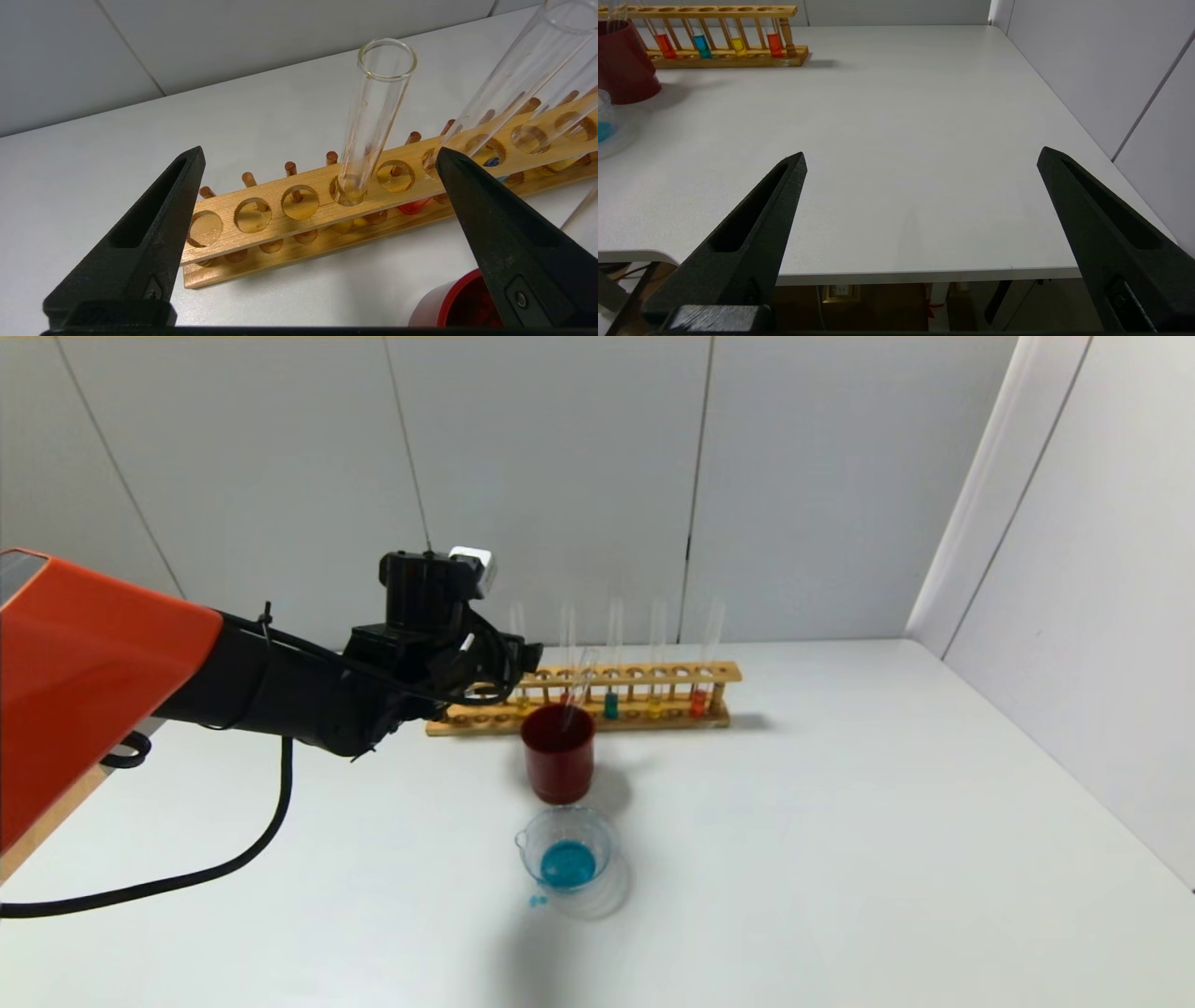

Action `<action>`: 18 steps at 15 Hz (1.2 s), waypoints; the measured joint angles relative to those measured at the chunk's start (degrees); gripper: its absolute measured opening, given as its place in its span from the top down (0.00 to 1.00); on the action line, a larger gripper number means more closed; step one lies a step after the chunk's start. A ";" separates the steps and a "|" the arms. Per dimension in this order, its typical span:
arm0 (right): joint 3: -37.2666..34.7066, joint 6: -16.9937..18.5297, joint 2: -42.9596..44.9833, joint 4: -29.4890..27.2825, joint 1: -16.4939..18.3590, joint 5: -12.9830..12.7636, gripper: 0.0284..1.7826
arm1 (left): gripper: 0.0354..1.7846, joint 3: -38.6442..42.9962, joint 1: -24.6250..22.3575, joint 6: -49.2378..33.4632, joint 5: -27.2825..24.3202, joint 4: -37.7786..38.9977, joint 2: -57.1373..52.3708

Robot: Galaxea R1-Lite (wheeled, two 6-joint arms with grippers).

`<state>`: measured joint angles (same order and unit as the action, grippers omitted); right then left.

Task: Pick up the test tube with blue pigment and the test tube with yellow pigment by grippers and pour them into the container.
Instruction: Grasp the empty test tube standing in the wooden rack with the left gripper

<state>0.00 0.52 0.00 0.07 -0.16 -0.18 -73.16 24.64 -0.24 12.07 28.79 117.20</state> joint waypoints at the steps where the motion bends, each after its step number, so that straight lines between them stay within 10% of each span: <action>1: 0.00 0.00 0.00 0.00 0.00 0.00 0.03 | 0.03 -0.16 -0.05 0.00 -0.11 0.04 0.39; 13: 0.00 0.00 0.00 0.00 0.00 0.00 0.03 | 0.03 -1.54 -0.20 -1.12 -0.28 -0.02 2.58; 18: 0.00 0.00 0.00 0.00 0.00 0.00 0.03 | 0.29 -1.56 -0.26 -1.33 -0.13 -0.07 3.02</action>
<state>0.00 0.52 0.00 0.07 -0.16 -0.18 -74.72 24.38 -1.57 11.93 28.72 120.22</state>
